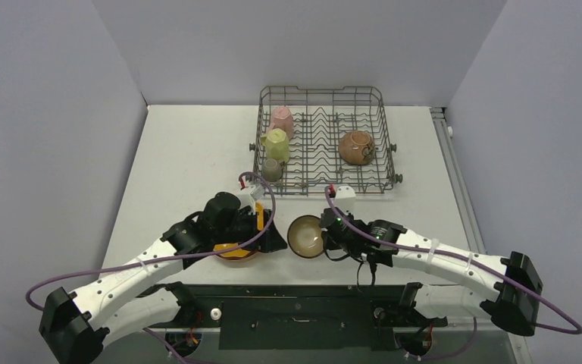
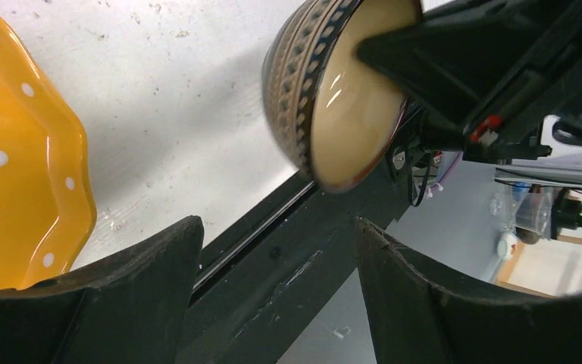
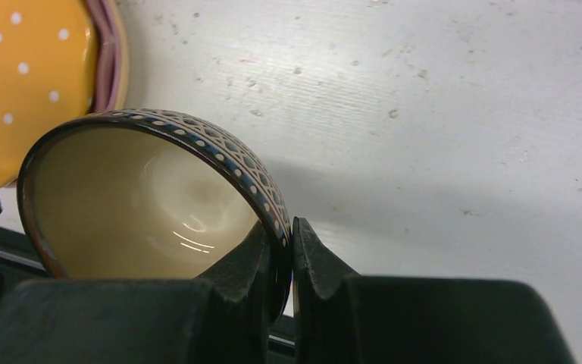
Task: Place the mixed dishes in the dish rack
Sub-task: Pick up the bowl from the center of the board, then turn the bowl upside down on the dish rack.
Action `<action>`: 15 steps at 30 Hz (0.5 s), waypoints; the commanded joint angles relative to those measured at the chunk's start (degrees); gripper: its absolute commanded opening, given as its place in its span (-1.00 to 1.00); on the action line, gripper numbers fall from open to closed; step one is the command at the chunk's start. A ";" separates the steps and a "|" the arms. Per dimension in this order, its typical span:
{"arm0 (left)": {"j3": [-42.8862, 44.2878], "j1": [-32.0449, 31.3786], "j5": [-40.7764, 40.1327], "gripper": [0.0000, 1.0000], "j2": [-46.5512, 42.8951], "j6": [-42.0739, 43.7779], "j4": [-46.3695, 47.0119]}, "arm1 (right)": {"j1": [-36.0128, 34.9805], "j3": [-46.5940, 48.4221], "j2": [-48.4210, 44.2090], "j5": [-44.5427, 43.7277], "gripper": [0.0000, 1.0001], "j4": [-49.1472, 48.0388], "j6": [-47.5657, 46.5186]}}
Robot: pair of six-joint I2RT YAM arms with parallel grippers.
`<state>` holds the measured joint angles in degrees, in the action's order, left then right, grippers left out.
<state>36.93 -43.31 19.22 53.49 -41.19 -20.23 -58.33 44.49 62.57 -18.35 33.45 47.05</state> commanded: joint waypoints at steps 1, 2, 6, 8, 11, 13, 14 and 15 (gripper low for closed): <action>5.06 -3.87 -10.67 0.40 0.24 1.71 -4.21 | -5.42 7.35 3.74 -5.66 -1.00 -0.36 1.86; 5.67 -5.25 -11.96 0.40 0.24 1.76 -5.42 | -6.76 8.68 4.38 -6.11 -1.00 0.18 1.90; 6.59 -8.24 -17.12 0.40 0.75 1.37 -6.90 | -9.78 11.37 7.49 -6.95 -1.00 0.70 2.10; 6.70 -9.35 -19.20 0.40 1.14 1.36 -7.45 | -11.00 12.25 8.28 -7.17 -1.00 0.77 2.35; 6.82 -11.01 -22.84 0.35 1.65 1.39 -9.23 | -12.60 13.13 8.71 -7.57 -1.00 0.96 2.67; 6.98 -11.82 -25.30 0.12 1.69 1.33 -10.06 | -13.19 13.46 8.81 -7.76 -1.00 1.47 2.88; 7.00 -12.07 -26.17 -0.13 1.70 1.28 -10.24 | -13.34 13.53 8.89 -7.76 -1.00 1.63 2.97; 6.97 -12.15 -26.39 -0.27 1.70 1.24 -10.21 | -13.51 13.48 8.93 -7.78 -1.00 1.75 3.14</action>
<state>41.10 -54.41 -1.19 55.20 -40.66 -28.93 -70.85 54.17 71.94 -22.87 37.21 48.49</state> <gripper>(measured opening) 0.489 0.066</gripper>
